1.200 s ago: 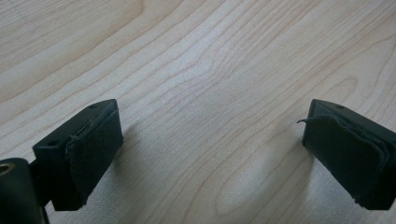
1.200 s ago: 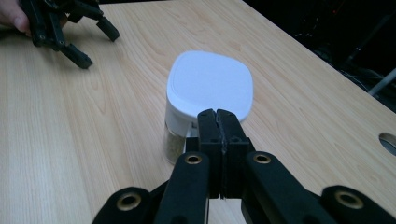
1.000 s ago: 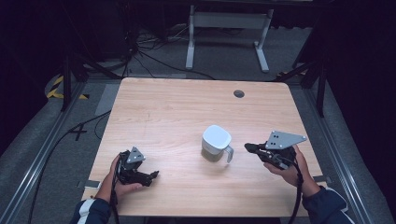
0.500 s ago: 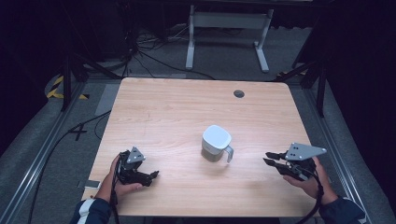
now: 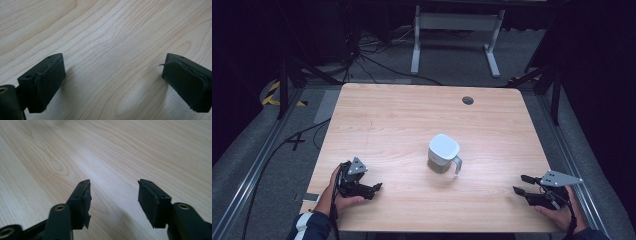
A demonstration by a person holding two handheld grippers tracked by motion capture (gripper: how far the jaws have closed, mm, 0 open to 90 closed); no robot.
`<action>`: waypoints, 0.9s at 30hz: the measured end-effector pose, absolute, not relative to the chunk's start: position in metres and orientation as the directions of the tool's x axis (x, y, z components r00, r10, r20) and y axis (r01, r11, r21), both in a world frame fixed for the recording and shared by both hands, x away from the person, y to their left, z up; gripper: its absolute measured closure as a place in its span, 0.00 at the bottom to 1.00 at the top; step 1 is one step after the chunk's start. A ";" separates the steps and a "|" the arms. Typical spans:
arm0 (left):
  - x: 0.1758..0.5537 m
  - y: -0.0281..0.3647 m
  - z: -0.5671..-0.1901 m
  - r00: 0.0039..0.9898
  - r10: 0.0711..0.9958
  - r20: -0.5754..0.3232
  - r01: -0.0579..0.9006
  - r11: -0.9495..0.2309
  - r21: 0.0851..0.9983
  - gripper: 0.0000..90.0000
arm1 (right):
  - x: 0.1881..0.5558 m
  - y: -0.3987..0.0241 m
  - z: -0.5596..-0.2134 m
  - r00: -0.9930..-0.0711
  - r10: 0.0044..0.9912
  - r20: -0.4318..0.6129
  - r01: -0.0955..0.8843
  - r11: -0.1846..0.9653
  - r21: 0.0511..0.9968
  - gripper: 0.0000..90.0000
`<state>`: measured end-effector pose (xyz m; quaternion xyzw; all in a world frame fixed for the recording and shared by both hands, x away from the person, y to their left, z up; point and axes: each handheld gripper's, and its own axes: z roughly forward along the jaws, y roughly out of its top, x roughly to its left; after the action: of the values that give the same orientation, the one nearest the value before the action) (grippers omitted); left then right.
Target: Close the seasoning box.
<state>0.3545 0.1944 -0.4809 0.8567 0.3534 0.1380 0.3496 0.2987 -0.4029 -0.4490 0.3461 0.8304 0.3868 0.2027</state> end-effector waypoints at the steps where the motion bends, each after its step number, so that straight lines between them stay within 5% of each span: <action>1: 0.354 0.195 -0.480 0.714 0.700 -0.012 0.511 -0.510 0.692 0.06 | 0.297 -0.407 -0.454 -0.671 0.739 -0.055 0.430 0.449 0.783 0.44; 12: 0.354 0.194 -0.481 0.713 0.701 -0.012 0.510 -0.507 0.695 0.06 | 0.302 -0.415 -0.467 -0.614 0.788 -0.044 0.501 0.432 0.750 0.29; 27: 0.354 0.194 -0.481 0.705 0.709 -0.021 0.521 -0.497 0.694 0.06 | 0.303 -0.415 -0.467 -0.605 0.795 -0.033 0.513 0.421 0.748 0.27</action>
<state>0.3535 0.1939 -0.4808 0.8546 0.3597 0.1348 0.3494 0.3028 -0.4153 -0.4672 0.3988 0.8200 0.3610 0.1957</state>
